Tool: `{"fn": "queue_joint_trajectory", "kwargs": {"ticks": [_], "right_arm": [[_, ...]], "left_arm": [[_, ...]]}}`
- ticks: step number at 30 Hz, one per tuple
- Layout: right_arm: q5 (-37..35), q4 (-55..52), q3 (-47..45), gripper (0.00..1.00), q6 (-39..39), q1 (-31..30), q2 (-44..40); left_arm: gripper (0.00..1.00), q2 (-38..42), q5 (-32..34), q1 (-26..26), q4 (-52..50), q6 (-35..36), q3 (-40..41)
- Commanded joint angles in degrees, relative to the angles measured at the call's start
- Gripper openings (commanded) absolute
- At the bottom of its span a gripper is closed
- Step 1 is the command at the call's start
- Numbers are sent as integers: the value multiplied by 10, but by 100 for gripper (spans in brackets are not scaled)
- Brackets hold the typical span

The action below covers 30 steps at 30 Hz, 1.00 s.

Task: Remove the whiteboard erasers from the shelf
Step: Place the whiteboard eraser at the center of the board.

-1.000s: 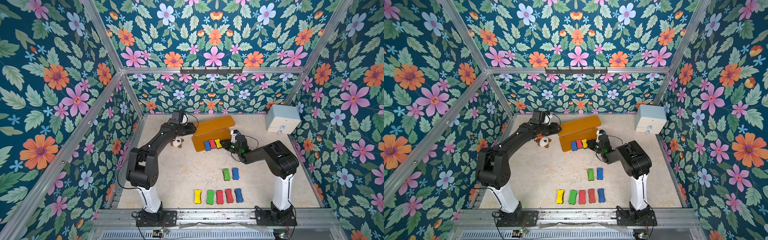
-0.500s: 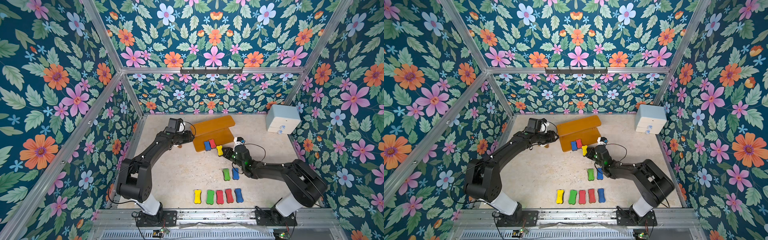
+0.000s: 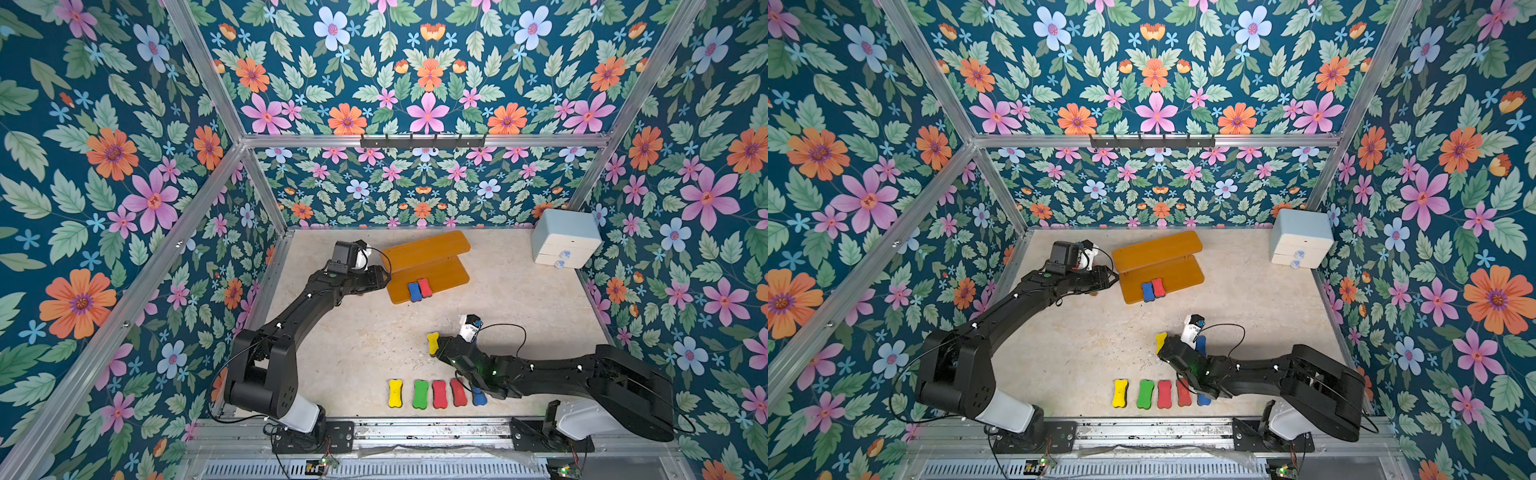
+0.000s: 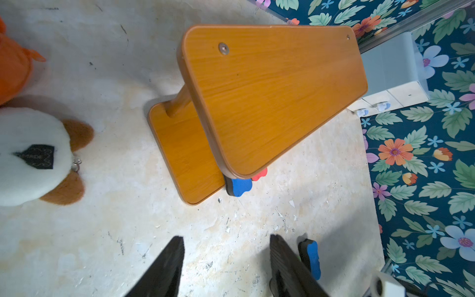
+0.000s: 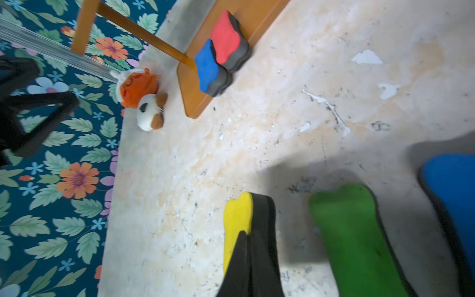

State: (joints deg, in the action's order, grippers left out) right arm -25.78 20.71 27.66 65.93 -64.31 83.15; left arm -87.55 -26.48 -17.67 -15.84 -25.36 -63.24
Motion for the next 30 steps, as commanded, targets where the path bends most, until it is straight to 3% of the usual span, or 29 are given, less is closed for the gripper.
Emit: {"fn": "queue_joint_trajectory", "kwargs": {"ticks": [1, 19, 25, 30], "right_arm": [[-14, -5, 1, 0, 26, -5, 10], [23, -15, -18, 8, 27, -8, 19], [20, -26, -6, 20, -11, -6, -16], [79, 25, -6, 28, -88, 45, -47]], "left_arm": [[59, 6, -5, 0, 13, 0, 0], [60, 5, 10, 1, 15, 2, -2], [62, 1, 20, 2, 16, 3, -5], [66, -15, 35, 2, 9, 2, -34]]}}
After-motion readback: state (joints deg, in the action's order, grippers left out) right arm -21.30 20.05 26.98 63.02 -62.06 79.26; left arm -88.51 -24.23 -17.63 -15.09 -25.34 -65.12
